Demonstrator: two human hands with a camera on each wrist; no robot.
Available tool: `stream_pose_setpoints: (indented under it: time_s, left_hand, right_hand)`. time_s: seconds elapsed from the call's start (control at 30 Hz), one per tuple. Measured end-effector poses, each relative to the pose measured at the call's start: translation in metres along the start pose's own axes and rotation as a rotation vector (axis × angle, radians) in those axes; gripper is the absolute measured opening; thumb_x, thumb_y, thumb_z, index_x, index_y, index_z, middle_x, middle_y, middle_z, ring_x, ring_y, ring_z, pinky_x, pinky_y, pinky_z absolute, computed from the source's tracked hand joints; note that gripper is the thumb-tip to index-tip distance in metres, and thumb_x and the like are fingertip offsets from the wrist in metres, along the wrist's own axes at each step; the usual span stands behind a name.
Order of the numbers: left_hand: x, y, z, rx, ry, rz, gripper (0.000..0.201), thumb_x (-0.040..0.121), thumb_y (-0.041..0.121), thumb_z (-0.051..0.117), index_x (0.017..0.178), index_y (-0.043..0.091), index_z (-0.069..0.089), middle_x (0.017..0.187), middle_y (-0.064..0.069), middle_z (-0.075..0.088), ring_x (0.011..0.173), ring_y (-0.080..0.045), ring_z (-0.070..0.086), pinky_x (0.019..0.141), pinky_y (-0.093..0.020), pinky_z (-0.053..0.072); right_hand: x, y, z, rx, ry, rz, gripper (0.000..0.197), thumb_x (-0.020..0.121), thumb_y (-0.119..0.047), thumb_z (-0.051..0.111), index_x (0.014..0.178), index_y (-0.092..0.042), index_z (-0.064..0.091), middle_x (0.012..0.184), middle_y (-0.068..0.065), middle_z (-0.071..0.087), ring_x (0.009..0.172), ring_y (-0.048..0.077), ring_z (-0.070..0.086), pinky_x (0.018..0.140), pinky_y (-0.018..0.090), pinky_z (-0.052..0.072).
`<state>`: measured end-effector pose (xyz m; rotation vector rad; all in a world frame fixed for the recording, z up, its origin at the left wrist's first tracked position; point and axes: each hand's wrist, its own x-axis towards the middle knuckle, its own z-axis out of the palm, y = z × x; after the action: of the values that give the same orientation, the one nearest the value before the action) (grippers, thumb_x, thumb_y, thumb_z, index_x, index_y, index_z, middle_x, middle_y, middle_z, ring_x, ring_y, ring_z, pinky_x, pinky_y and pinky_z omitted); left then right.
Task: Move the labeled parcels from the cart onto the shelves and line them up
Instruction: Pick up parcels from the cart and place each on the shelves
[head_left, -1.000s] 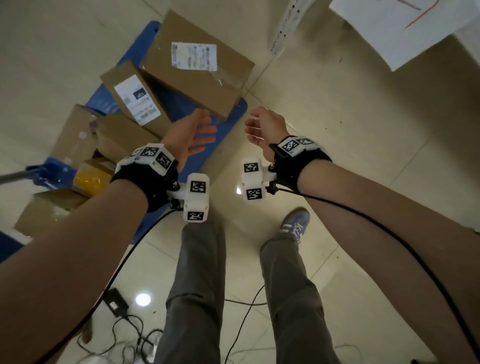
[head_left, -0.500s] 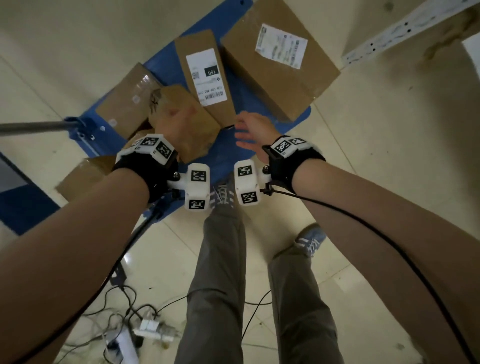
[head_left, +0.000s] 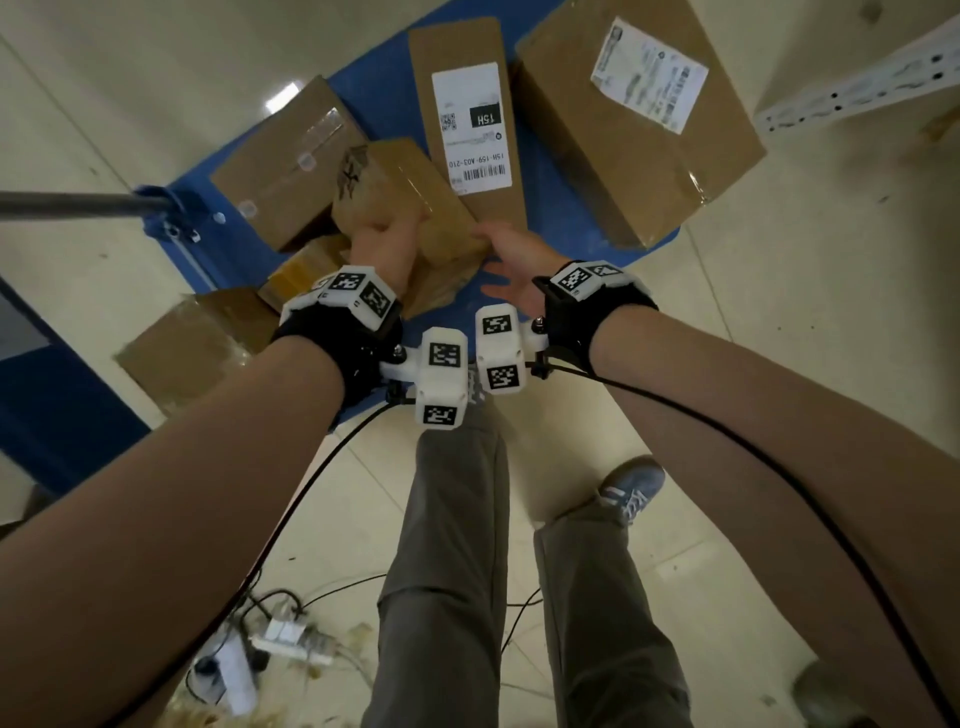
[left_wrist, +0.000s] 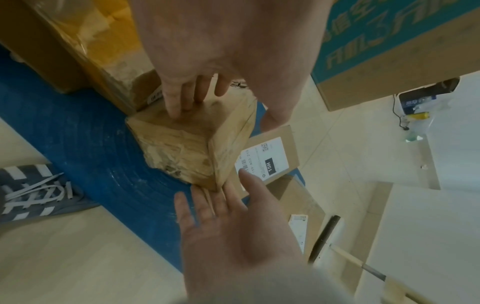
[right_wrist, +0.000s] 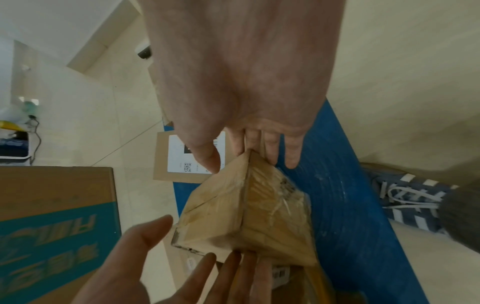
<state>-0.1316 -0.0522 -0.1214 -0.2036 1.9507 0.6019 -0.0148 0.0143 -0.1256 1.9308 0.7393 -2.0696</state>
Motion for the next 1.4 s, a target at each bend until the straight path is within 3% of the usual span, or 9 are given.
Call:
stream_pose_setpoints:
  time_s: [0.13, 0.33, 0.57, 0.63, 0.73, 0.87, 1.1, 1.2, 1.4]
  left_hand:
    - [-0.016, 0.008, 0.005, -0.058, 0.019, -0.054, 0.109, 0.055, 0.060, 0.067, 0.148, 0.013, 0.034, 0.134, -0.003, 0.051, 0.115, -0.025, 0.055, 0.101, -0.043, 0.049]
    - [-0.015, 0.014, 0.005, 0.075, 0.109, 0.012, 0.128, 0.033, 0.072, 0.062, 0.147, 0.019, 0.035, 0.141, -0.006, 0.050, 0.123, -0.029, 0.052, 0.103, -0.049, 0.044]
    - [-0.063, 0.042, -0.012, 0.277, 0.216, 0.248, 0.073, 0.060, 0.070, 0.063, 0.109, 0.016, 0.060, 0.107, -0.003, 0.066, 0.104, -0.023, 0.061, 0.096, -0.040, 0.048]
    - [-0.075, 0.047, -0.011, 0.340, 0.211, 0.328, 0.036, 0.077, 0.057, 0.066, 0.079, 0.025, 0.050, 0.076, 0.005, 0.056, 0.073, -0.010, 0.055, 0.076, -0.028, 0.046]
    - [-0.103, 0.058, -0.007, 0.447, 0.219, 0.434, 0.048, 0.086, 0.052, 0.064, 0.067, 0.027, 0.027, 0.067, 0.009, 0.039, 0.060, -0.004, 0.038, 0.070, -0.026, 0.039]
    - [-0.111, 0.063, 0.004, 0.469, 0.252, 0.475, 0.045, 0.073, 0.065, 0.065, 0.074, 0.030, 0.037, 0.097, 0.001, 0.059, 0.093, -0.020, 0.059, 0.081, -0.033, 0.043]
    - [-0.150, 0.058, 0.056, 0.563, 0.054, 0.594, 0.059, 0.080, 0.058, 0.065, 0.123, 0.019, 0.057, 0.105, 0.007, 0.056, 0.098, -0.014, 0.057, 0.074, -0.020, 0.041]
    - [-0.165, 0.043, 0.085, 0.602, -0.080, 0.641, 0.082, 0.061, 0.073, 0.069, 0.122, 0.020, 0.059, 0.112, 0.005, 0.064, 0.107, -0.016, 0.062, 0.095, -0.035, 0.051]
    - [-0.207, 0.013, 0.147, 0.938, -0.286, 0.709, 0.121, 0.048, 0.073, 0.077, 0.147, 0.021, 0.033, 0.144, -0.003, 0.046, 0.133, -0.024, 0.044, 0.108, -0.042, 0.041]
  right_hand:
    - [-0.004, -0.005, -0.005, 0.014, -0.021, 0.003, 0.008, 0.099, -0.021, 0.055, 0.093, -0.022, 0.059, 0.098, -0.002, 0.064, 0.111, 0.020, 0.060, 0.100, 0.037, 0.048]
    - [-0.033, -0.022, -0.009, 0.044, -0.116, -0.064, 0.002, 0.097, -0.018, 0.060, 0.097, -0.019, 0.062, 0.095, 0.004, 0.068, 0.092, 0.019, 0.066, 0.081, 0.029, 0.057]
    - [-0.061, -0.029, -0.025, 0.083, -0.219, -0.107, 0.030, 0.101, -0.025, 0.056, 0.127, -0.010, 0.053, 0.104, 0.009, 0.069, 0.097, 0.022, 0.067, 0.102, 0.037, 0.050]
    - [-0.070, -0.025, -0.035, 0.098, -0.254, -0.117, 0.042, 0.100, -0.026, 0.057, 0.137, -0.007, 0.050, 0.115, 0.015, 0.070, 0.104, 0.025, 0.069, 0.103, 0.038, 0.051]
    - [-0.083, -0.018, -0.049, 0.138, -0.290, -0.133, 0.048, 0.099, -0.028, 0.059, 0.140, -0.007, 0.049, 0.119, 0.019, 0.071, 0.105, 0.025, 0.071, 0.096, 0.034, 0.055]
    - [-0.097, -0.005, -0.078, 0.241, -0.316, -0.158, 0.047, 0.100, -0.025, 0.060, 0.141, -0.004, 0.050, 0.113, 0.019, 0.072, 0.090, 0.020, 0.074, 0.079, 0.026, 0.061]
    - [-0.118, 0.036, -0.136, 0.423, -0.276, -0.220, 0.026, 0.101, -0.019, 0.059, 0.123, -0.005, 0.056, 0.120, 0.019, 0.068, 0.098, 0.022, 0.069, 0.088, 0.029, 0.057]
    - [-0.127, 0.062, -0.168, 0.467, -0.234, -0.223, 0.021, 0.100, -0.017, 0.060, 0.117, -0.005, 0.060, 0.122, 0.020, 0.066, 0.100, 0.023, 0.068, 0.090, 0.029, 0.056]
    - [-0.146, 0.118, -0.232, 0.570, -0.131, -0.235, 0.033, 0.097, -0.012, 0.063, 0.126, 0.003, 0.060, 0.123, 0.021, 0.068, 0.103, 0.025, 0.068, 0.089, 0.028, 0.059]
